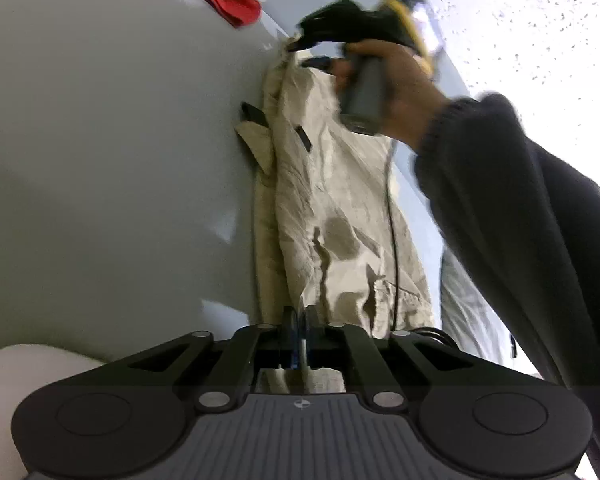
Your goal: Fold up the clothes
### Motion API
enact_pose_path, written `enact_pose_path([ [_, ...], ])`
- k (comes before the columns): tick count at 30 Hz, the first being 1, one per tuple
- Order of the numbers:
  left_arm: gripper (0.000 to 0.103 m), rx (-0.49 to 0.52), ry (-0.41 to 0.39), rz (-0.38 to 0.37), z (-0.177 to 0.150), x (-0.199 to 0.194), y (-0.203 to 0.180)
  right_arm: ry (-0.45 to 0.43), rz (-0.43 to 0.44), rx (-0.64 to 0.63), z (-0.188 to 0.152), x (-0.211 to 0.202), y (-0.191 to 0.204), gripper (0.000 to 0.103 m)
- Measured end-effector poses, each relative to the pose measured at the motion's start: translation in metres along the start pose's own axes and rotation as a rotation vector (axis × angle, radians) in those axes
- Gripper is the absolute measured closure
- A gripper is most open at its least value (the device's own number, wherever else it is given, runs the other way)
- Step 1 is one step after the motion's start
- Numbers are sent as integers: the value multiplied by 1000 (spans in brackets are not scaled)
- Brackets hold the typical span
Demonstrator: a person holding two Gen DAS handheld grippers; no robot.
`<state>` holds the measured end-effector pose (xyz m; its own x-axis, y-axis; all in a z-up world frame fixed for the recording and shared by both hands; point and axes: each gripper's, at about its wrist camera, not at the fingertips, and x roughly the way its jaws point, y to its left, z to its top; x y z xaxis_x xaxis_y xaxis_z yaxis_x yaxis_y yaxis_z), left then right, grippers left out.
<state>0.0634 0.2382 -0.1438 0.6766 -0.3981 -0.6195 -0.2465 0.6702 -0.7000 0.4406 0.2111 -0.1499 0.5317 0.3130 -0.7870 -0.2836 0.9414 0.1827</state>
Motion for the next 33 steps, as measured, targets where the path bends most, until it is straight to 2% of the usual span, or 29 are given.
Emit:
enact_pose_path([
  [1, 93, 5, -3, -3, 0, -4, -3, -10, 21, 10, 1, -8, -2, 64],
  [4, 76, 47, -8, -48, 8, -21, -13, -110, 22, 54, 2, -68, -20, 54],
  [5, 73, 71, -7, -63, 6, -29, -18, -151, 13, 64, 1, -93, -28, 53],
  [8, 70, 136, -2, -103, -5, -54, -34, -263, 2, 79, -8, -178, -59, 49],
  [12, 70, 215, -5, -131, -28, -78, -58, -403, 47, 95, -49, -311, -117, 40],
  [17, 69, 257, -7, -129, -59, -92, -80, -438, 81, 162, -118, -429, -179, 40],
  [19, 68, 253, -8, -102, -70, -92, -85, -443, 94, 184, -147, -461, -200, 34],
  [21, 68, 250, -16, -59, -80, -92, -89, -421, 96, 198, -177, -476, -214, 31],
  [24, 71, 257, -40, 5, -82, -84, -96, -327, 87, 211, -223, -469, -230, 31],
  [26, 78, 299, -63, 45, -80, -80, -105, -244, 88, 224, -251, -452, -236, 35],
  [27, 79, 327, -83, 60, -78, -78, -111, -215, 102, 231, -260, -443, -238, 44],
  [28, 78, 358, -108, 77, -74, -74, -117, -191, 124, 234, -268, -433, -238, 59],
  [29, 78, 388, -134, 95, -70, -69, -123, -173, 140, 238, -274, -424, -238, 64],
  [31, 79, 422, -167, 121, -59, -57, -134, -148, 165, 225, -281, -406, -237, 68],
  [33, 78, 440, -158, 142, -46, -41, -146, -116, 181, 194, -282, -385, -229, 69],
])
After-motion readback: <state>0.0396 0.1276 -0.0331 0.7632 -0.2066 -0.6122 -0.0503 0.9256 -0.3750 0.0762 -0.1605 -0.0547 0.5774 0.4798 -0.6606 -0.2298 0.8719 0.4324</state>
